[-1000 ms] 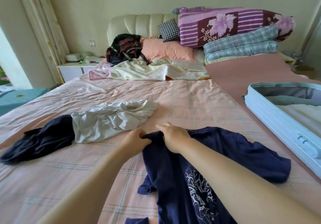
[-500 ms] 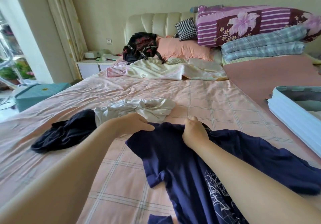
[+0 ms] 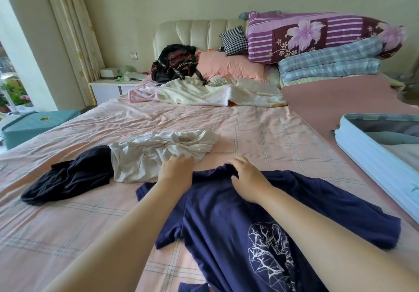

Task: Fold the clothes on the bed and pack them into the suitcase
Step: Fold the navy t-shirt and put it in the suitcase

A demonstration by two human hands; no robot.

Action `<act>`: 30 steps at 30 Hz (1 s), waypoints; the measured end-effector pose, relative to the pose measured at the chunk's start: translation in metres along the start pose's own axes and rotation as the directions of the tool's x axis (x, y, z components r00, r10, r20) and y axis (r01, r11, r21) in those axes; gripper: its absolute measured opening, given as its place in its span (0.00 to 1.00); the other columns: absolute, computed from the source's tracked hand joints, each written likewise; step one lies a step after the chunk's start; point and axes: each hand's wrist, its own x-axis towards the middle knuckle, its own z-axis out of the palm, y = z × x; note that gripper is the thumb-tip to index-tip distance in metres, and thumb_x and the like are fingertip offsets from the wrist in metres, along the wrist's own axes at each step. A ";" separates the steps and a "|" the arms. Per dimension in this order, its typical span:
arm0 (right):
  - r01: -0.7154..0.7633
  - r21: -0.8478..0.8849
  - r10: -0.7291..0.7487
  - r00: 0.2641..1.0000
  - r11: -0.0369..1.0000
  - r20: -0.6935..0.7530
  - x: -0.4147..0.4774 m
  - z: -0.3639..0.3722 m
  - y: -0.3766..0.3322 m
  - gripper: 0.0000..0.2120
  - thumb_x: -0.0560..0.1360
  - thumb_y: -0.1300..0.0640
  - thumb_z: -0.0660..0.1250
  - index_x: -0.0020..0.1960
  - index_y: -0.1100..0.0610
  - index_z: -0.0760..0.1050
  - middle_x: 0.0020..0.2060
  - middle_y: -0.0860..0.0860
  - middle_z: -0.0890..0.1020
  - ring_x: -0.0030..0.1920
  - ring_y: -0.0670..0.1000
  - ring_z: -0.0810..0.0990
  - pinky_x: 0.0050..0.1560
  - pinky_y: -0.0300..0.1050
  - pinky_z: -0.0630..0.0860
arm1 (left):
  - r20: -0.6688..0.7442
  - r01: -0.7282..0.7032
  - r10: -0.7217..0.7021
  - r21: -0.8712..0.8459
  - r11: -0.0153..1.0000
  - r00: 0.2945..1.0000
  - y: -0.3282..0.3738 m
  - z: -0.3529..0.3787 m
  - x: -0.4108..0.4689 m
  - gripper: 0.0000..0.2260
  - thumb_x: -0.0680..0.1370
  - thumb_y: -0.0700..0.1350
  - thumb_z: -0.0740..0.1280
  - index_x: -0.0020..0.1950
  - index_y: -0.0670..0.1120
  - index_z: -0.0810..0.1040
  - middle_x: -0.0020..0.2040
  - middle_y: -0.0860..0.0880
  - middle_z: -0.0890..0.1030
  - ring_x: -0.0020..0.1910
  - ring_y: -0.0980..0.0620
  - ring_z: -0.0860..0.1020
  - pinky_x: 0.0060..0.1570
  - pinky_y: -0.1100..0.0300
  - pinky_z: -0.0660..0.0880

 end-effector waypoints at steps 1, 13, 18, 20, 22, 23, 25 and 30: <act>-0.004 -0.020 0.003 0.999 1.000 -0.037 -0.004 -0.008 0.009 0.25 0.79 0.63 0.58 0.74 0.52 0.68 0.75 0.49 0.65 0.71 0.54 0.70 0.71 0.49 0.67 | -0.016 -0.039 0.038 -0.087 0.995 0.999 0.014 0.001 0.005 0.20 0.74 0.36 0.61 0.66 0.46 0.73 0.61 0.45 0.77 0.60 0.41 0.76 0.56 0.51 0.73; -0.339 -0.378 0.285 0.939 0.861 -0.193 -0.038 -0.081 0.122 0.08 0.78 0.51 0.68 0.52 0.54 0.82 0.53 0.51 0.80 0.53 0.56 0.78 0.49 0.47 0.75 | 0.178 0.096 -0.094 -0.001 0.995 0.979 0.093 0.033 0.050 0.16 0.81 0.43 0.62 0.68 0.44 0.74 0.69 0.42 0.68 0.63 0.43 0.75 0.51 0.53 0.73; -0.436 -0.099 0.370 0.846 0.894 -0.384 -0.019 -0.085 0.120 0.07 0.80 0.55 0.63 0.48 0.58 0.76 0.43 0.51 0.80 0.44 0.56 0.78 0.41 0.47 0.73 | -0.010 0.215 -0.217 -0.081 0.973 0.976 0.097 0.018 0.070 0.13 0.81 0.46 0.60 0.63 0.45 0.77 0.60 0.44 0.80 0.58 0.43 0.79 0.42 0.55 0.69; -0.430 -0.039 0.362 0.802 0.902 -0.474 -0.006 -0.090 0.116 0.08 0.81 0.56 0.61 0.53 0.60 0.74 0.44 0.54 0.79 0.42 0.56 0.74 0.41 0.47 0.70 | 0.005 0.243 -0.253 -0.297 0.923 0.967 0.096 0.016 0.087 0.12 0.81 0.45 0.60 0.61 0.44 0.75 0.55 0.41 0.82 0.54 0.41 0.80 0.42 0.55 0.70; -0.411 -0.008 0.344 0.772 0.911 -0.534 0.007 -0.094 0.114 0.08 0.82 0.57 0.59 0.54 0.61 0.73 0.44 0.55 0.79 0.41 0.56 0.73 0.41 0.47 0.68 | -0.001 0.255 -0.280 -0.414 0.874 0.960 0.092 0.016 0.107 0.11 0.80 0.43 0.60 0.61 0.42 0.74 0.52 0.40 0.82 0.52 0.41 0.81 0.41 0.53 0.70; -0.395 0.001 0.335 0.777 0.919 -0.534 0.013 -0.096 0.114 0.07 0.82 0.57 0.59 0.54 0.60 0.72 0.45 0.56 0.80 0.42 0.57 0.74 0.41 0.47 0.68 | -0.005 0.244 -0.272 -0.422 0.873 0.962 0.091 0.014 0.112 0.13 0.81 0.43 0.60 0.63 0.41 0.73 0.56 0.39 0.81 0.55 0.40 0.80 0.43 0.53 0.70; -0.376 0.011 0.346 0.839 0.926 -0.420 0.023 -0.095 0.115 0.12 0.81 0.53 0.61 0.59 0.60 0.69 0.51 0.56 0.79 0.52 0.60 0.78 0.45 0.48 0.70 | 0.019 0.185 -0.199 -0.470 0.863 0.980 0.089 0.017 0.119 0.20 0.82 0.44 0.61 0.73 0.41 0.64 0.65 0.38 0.75 0.62 0.37 0.76 0.51 0.52 0.70; -0.345 -0.219 0.364 0.930 0.913 0.056 0.024 -0.067 0.127 0.44 0.79 0.36 0.59 0.81 0.50 0.35 0.81 0.55 0.50 0.80 0.59 0.52 0.77 0.63 0.49 | 0.286 0.053 0.091 -0.460 0.886 0.954 0.081 0.053 0.104 0.42 0.81 0.52 0.64 0.80 0.47 0.34 0.78 0.40 0.60 0.75 0.40 0.65 0.72 0.53 0.61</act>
